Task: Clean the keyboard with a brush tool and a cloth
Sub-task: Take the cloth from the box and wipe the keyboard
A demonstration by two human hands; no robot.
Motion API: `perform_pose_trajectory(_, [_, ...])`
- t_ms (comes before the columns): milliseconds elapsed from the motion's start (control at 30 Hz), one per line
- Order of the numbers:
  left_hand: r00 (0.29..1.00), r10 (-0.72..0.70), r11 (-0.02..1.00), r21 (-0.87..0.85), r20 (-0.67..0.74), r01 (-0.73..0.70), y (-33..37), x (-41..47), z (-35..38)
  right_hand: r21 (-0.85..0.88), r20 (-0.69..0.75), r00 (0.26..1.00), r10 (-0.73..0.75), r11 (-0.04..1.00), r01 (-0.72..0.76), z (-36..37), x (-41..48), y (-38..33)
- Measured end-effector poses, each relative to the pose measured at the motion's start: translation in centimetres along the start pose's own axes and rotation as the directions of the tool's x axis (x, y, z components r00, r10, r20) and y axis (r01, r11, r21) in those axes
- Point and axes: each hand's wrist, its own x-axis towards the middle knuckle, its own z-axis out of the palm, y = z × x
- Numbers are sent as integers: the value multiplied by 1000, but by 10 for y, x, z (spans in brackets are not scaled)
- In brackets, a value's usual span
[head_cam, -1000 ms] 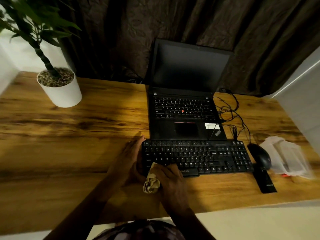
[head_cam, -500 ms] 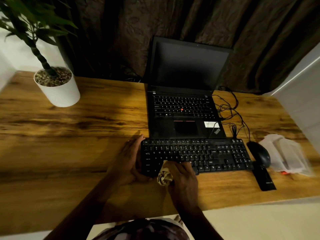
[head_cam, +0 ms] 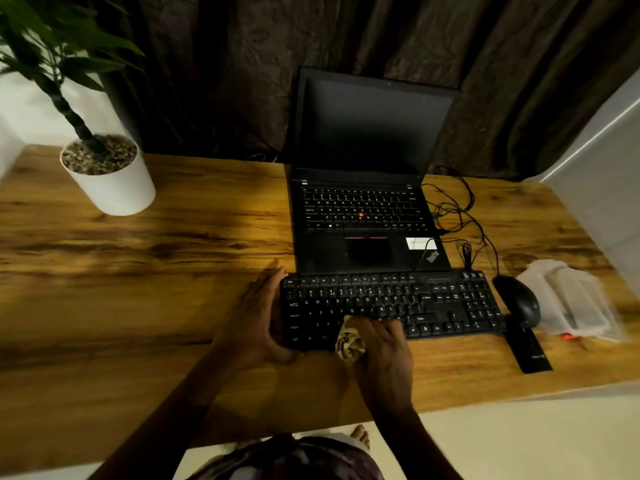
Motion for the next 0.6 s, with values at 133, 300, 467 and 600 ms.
perform_pose_trajectory(133, [1000, 17, 1000, 25, 7, -17, -1, 0, 0, -3, 19, 996, -89, 996, 89, 0, -2, 1])
perform_pose_trajectory(300, [1000, -1, 999, 33, 4, 1, 1, 0, 0, -4, -71, 996, 45, 999, -46, -7, 1, 17])
perform_pose_trajectory(467, [1000, -5, 1000, 23, 13, 5, 1, 0, -1, -42, -11, 1000, 10, 999, -11, -3, -4, 15])
perform_pose_trajectory(600, [1000, 21, 999, 39, -2, -21, 3, 0, -2, -63, -37, 995, 93, 993, -95, -11, -1, 27])
